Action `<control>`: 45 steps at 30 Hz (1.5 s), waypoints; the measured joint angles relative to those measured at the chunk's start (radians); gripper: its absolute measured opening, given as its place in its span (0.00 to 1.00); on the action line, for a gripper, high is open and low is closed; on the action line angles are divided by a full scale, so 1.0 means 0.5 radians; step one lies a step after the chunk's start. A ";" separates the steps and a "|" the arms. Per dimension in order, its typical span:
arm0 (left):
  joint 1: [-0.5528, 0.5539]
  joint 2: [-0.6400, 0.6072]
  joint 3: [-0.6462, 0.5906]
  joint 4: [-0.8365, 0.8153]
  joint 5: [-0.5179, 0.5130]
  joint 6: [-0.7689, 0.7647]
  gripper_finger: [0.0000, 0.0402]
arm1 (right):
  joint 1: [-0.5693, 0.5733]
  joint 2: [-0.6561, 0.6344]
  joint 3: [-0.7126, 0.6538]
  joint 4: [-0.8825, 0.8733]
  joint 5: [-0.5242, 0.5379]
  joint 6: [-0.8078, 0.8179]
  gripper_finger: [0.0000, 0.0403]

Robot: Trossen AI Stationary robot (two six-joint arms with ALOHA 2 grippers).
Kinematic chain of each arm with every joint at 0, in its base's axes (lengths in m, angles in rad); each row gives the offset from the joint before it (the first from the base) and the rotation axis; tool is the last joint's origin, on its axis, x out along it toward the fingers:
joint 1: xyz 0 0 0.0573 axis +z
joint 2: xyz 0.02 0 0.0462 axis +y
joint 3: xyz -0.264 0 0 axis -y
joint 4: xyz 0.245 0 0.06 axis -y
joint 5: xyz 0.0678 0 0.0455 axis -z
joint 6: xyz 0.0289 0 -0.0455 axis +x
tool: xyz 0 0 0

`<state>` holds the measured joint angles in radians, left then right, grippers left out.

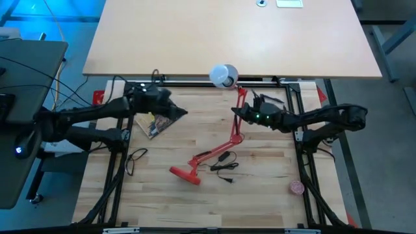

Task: Screw lightbulb
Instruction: Insert the lightbulb into the red lamp

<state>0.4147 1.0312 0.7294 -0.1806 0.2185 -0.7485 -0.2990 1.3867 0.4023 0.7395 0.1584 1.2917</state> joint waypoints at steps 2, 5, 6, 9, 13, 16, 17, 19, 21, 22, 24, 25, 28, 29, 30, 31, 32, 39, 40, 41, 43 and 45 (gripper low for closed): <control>-0.013 0.068 0.000 0.089 0.065 0.019 0.46 | 0.059 0.036 -0.013 0.011 0.044 0.051 0.06; -0.044 0.140 0.000 0.176 0.092 0.071 0.46 | 0.147 0.110 -0.021 0.018 0.116 0.133 0.06; -0.053 0.156 0.000 0.180 0.093 0.071 0.46 | 0.173 0.137 -0.021 0.018 0.140 0.165 0.06; -0.083 0.203 0.000 0.179 0.084 0.079 0.46 | 0.237 0.226 -0.022 0.025 0.187 0.262 0.07; -0.133 0.277 0.000 0.148 0.078 0.090 0.46 | 0.300 0.361 -0.024 0.047 0.209 0.408 0.07; -0.176 0.334 0.000 0.143 0.078 0.090 0.46 | 0.330 0.421 -0.025 0.095 0.219 0.431 0.07; -0.192 0.353 0.000 0.145 0.078 0.090 0.46 | 0.340 0.435 -0.024 0.094 0.225 0.449 0.07; -0.223 0.388 0.000 0.145 0.078 0.090 0.46 | 0.358 0.457 -0.024 0.090 0.234 0.493 0.07; -0.252 0.419 0.000 0.146 0.079 0.090 0.46 | 0.369 0.460 -0.023 0.083 0.244 0.518 0.07; -0.265 0.432 0.000 0.146 0.078 0.090 0.46 | 0.373 0.460 -0.023 0.079 0.246 0.527 0.07; -0.287 0.454 0.000 0.145 0.079 0.090 0.46 | 0.378 0.456 -0.023 0.061 0.247 0.500 0.10; -0.294 0.464 0.000 0.146 0.079 0.090 0.46 | 0.379 0.454 -0.024 0.045 0.243 0.476 0.14; -0.302 0.466 0.000 0.148 0.078 0.102 0.46 | 0.379 0.463 -0.034 -0.022 0.183 0.478 0.25; -0.301 0.464 0.000 0.150 0.078 0.105 0.46 | 0.379 0.463 -0.034 -0.019 0.167 0.490 0.29; -0.300 0.463 0.000 0.148 0.078 0.106 0.46 | 0.379 0.461 -0.033 0.006 0.155 0.499 0.32; -0.294 0.462 0.000 0.148 0.078 0.106 0.46 | 0.379 0.459 -0.032 0.024 0.146 0.509 0.35; -0.291 0.462 0.000 0.150 0.078 0.106 0.46 | 0.379 0.459 -0.031 0.037 0.131 0.514 0.37; -0.277 0.460 0.000 0.149 0.078 0.131 0.46 | 0.376 0.459 -0.031 0.044 -0.216 0.534 0.47; -0.277 0.460 0.000 0.148 0.078 0.139 0.46 | 0.377 0.459 -0.030 0.045 -0.259 0.527 0.48; -0.277 0.460 0.000 0.148 0.078 0.142 0.46 | 0.377 0.459 -0.030 0.044 -0.295 0.528 0.48; -0.274 0.460 0.000 0.148 0.079 0.143 0.46 | 0.377 0.458 -0.029 0.039 -0.343 0.528 0.48; -0.267 0.460 0.000 0.146 0.078 0.141 0.46 | 0.376 0.458 -0.029 0.031 -0.413 0.498 0.48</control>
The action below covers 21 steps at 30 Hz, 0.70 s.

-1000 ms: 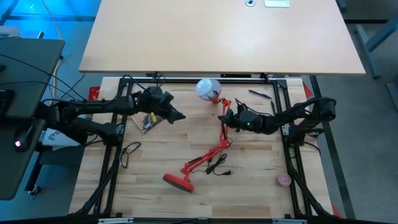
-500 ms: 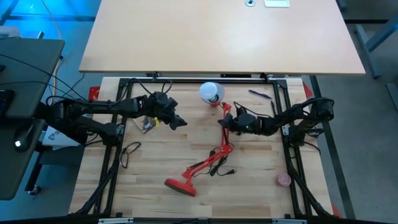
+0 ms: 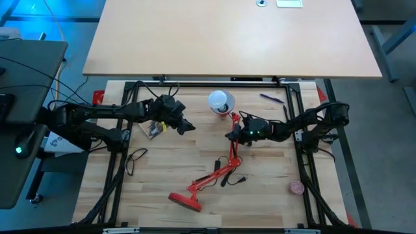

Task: Screw lightbulb
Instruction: Insert the lightbulb into the red lamp

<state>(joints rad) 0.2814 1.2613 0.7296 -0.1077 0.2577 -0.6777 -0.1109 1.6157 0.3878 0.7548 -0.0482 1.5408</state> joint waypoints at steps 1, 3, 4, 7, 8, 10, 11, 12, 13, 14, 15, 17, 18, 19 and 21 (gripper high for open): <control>0.001 0.000 0.000 0.001 0.000 -0.001 0.46 | -0.001 0.000 0.000 -0.008 -0.029 -0.019 0.48; 0.009 0.000 0.000 0.000 0.000 0.000 0.46 | -0.001 -0.002 0.001 -0.037 -0.066 -0.028 0.48; 0.012 0.000 0.000 0.000 0.000 -0.002 0.46 | -0.001 -0.002 0.001 -0.052 -0.067 -0.027 0.48; 0.014 0.000 0.000 -0.001 0.000 -0.002 0.46 | -0.014 -0.020 0.004 -0.153 -0.067 -0.045 0.48; 0.014 0.000 0.000 -0.002 0.000 -0.003 0.46 | -0.021 -0.033 0.004 -0.205 -0.065 -0.045 0.48; 0.014 0.000 -0.001 -0.002 0.000 -0.002 0.46 | -0.044 -0.040 0.004 -0.263 -0.081 -0.047 0.48; 0.014 0.000 -0.001 -0.002 0.000 -0.001 0.46 | -0.057 -0.040 0.004 -0.269 -0.130 -0.074 0.48; 0.014 0.000 0.000 -0.003 0.000 -0.002 0.46 | -0.069 -0.040 0.004 -0.268 -0.177 -0.126 0.48; 0.014 0.000 0.000 -0.003 0.000 -0.002 0.46 | -0.075 -0.040 0.004 -0.264 -0.198 -0.167 0.48; 0.014 0.000 -0.001 -0.003 0.000 -0.001 0.46 | -0.079 -0.040 0.004 -0.266 -0.203 -0.196 0.48; 0.014 0.000 0.000 -0.005 0.000 -0.002 0.46 | -0.080 -0.040 0.004 -0.279 -0.197 -0.231 0.48; 0.014 -0.001 0.000 -0.004 0.000 -0.008 0.46 | -0.080 -0.040 0.004 -0.304 -0.191 -0.318 0.48; 0.014 0.000 0.000 -0.004 0.000 -0.014 0.46 | -0.080 -0.040 0.004 -0.306 -0.189 -0.366 0.48; 0.014 -0.001 0.000 -0.003 0.000 -0.017 0.46 | -0.080 -0.040 0.004 -0.303 -0.188 -0.407 0.48; 0.014 -0.001 0.000 -0.003 0.000 -0.017 0.46 | -0.080 -0.040 0.004 -0.292 -0.188 -0.446 0.48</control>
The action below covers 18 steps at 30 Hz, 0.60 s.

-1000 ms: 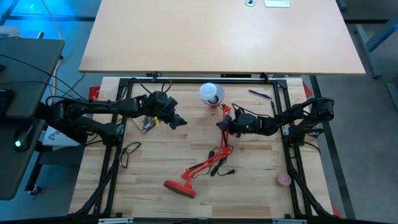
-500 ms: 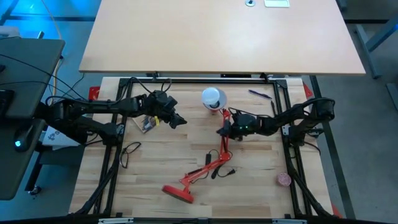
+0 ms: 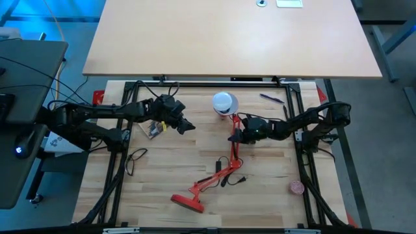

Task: Screw lightbulb
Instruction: Insert the lightbulb into the red lamp

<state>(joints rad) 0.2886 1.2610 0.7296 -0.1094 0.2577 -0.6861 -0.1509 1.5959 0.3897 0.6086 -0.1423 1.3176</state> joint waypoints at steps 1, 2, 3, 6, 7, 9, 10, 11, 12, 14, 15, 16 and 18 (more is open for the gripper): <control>0.000 0.000 0.000 0.000 0.000 -0.002 0.46 | 0.000 0.000 0.000 -0.001 -0.015 -0.003 0.48; 0.000 0.000 0.000 0.000 0.000 -0.002 0.46 | 0.000 0.000 0.000 -0.003 -0.022 -0.005 0.48; 0.000 0.000 0.000 0.000 0.000 -0.002 0.46 | 0.000 0.000 0.000 -0.007 -0.028 -0.032 0.48; 0.000 0.000 0.000 0.000 0.000 -0.006 0.46 | 0.000 0.000 0.000 -0.029 -0.087 -0.224 0.48; 0.000 0.000 0.000 0.000 0.000 -0.017 0.46 | -0.001 0.000 0.000 -0.035 -0.125 -0.294 0.48; 0.000 0.000 0.000 0.000 0.000 -0.018 0.46 | -0.001 0.000 0.000 -0.039 -0.204 -0.415 0.48; 0.000 0.000 0.000 0.000 0.000 -0.018 0.46 | 0.000 0.000 0.000 -0.042 -0.239 -0.455 0.49; 0.000 0.000 0.000 0.000 0.000 -0.019 0.46 | 0.000 0.000 0.000 -0.044 -0.280 -0.489 0.49; 0.000 0.000 0.000 0.000 0.000 -0.018 0.46 | 0.000 0.000 0.000 -0.046 -0.314 -0.510 0.49; 0.000 0.000 0.000 0.000 -0.001 -0.019 0.46 | 0.000 0.000 0.000 -0.055 -0.357 -0.542 0.49; 0.000 0.000 0.000 0.000 -0.006 -0.019 0.46 | 0.001 0.000 0.000 -0.061 -0.363 -0.550 0.49; 0.000 0.000 0.000 0.000 -0.011 -0.019 0.46 | 0.002 -0.001 0.001 -0.067 -0.357 -0.552 0.49; 0.003 0.000 0.000 0.000 -0.018 -0.020 0.46 | 0.002 -0.002 0.002 -0.073 -0.309 -0.547 0.49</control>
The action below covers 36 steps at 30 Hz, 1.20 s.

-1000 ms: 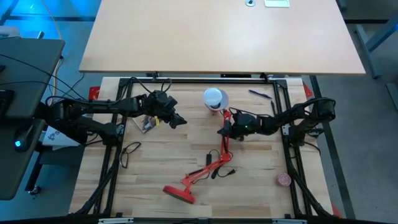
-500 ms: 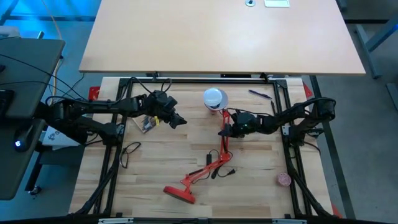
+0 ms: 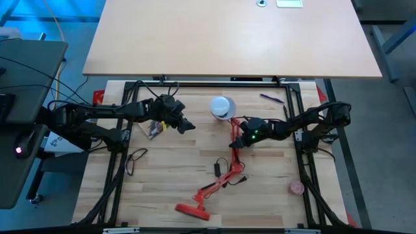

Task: Screw lightbulb
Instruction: Insert the lightbulb into the red lamp, then remove the lightbulb from the red lamp

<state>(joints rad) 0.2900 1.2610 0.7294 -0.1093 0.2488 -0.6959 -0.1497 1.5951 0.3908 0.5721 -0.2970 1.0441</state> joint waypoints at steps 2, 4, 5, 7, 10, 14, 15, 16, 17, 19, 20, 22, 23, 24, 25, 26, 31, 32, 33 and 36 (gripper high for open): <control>0.004 0.000 0.000 0.000 -0.007 -0.018 0.46 | 0.000 0.000 0.002 0.000 0.027 0.037 0.48; 0.011 0.000 0.000 0.000 -0.009 -0.020 0.46 | 0.002 0.000 0.002 -0.002 0.069 0.044 0.48; 0.014 0.000 0.000 0.001 -0.010 -0.020 0.46 | 0.002 0.000 0.001 -0.001 0.084 0.047 0.48; 0.025 0.000 0.000 0.002 -0.010 -0.021 0.46 | 0.002 0.000 0.001 -0.001 0.108 0.048 0.48; 0.048 0.000 0.000 0.002 -0.010 -0.020 0.46 | 0.002 0.000 0.001 0.000 0.172 -0.004 0.48; 0.082 0.000 0.000 0.002 -0.011 -0.043 0.46 | 0.000 0.000 0.002 0.038 0.230 -0.037 0.50; 0.091 -0.001 0.000 0.003 -0.011 -0.053 0.46 | -0.001 0.000 0.004 0.030 0.237 -0.045 0.52; 0.097 -0.001 0.000 0.004 -0.012 -0.057 0.46 | -0.003 0.000 0.004 0.011 0.241 -0.049 0.54; 0.103 -0.001 0.000 0.003 -0.012 -0.058 0.46 | -0.005 0.000 0.004 -0.012 0.242 -0.052 0.57; 0.115 -0.001 0.000 0.005 -0.010 -0.057 0.46 | -0.011 -0.001 0.006 -0.042 0.238 -0.053 0.66; 0.116 -0.001 -0.001 0.005 -0.007 -0.057 0.46 | -0.015 -0.006 0.007 -0.061 0.219 -0.055 0.70; 0.124 -0.001 0.000 0.005 -0.005 -0.057 0.46 | -0.015 -0.025 0.008 -0.103 0.189 -0.066 0.80; 0.127 -0.001 0.000 0.004 -0.003 -0.057 0.46 | -0.016 -0.038 0.009 -0.134 0.182 -0.064 0.84; 0.128 -0.001 -0.001 0.004 -0.001 -0.057 0.46 | -0.020 -0.055 0.011 -0.167 0.181 -0.063 0.88; 0.128 -0.001 0.000 0.004 0.000 -0.057 0.46 | -0.026 -0.074 0.011 -0.200 0.169 -0.067 0.91; 0.128 -0.001 0.000 0.004 0.000 -0.056 0.46 | -0.034 -0.087 0.011 -0.226 0.148 -0.086 0.93; 0.128 -0.001 0.000 0.002 0.001 -0.054 0.46 | -0.090 -0.176 0.007 -0.346 0.086 -0.111 0.96; 0.128 -0.001 0.000 0.003 0.000 -0.054 0.46 | -0.102 -0.199 0.006 -0.383 0.084 -0.136 0.96; 0.128 -0.001 0.000 0.003 0.000 -0.053 0.46 | -0.117 -0.222 0.006 -0.428 0.078 -0.153 0.97; 0.128 -0.001 0.000 0.001 0.006 -0.046 0.46 | -0.165 -0.306 0.009 -0.639 0.070 -0.155 0.97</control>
<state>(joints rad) 0.3542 1.2606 0.7296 -0.1086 0.2519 -0.7187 -0.2323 1.4422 0.3952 0.2525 -0.2618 0.9665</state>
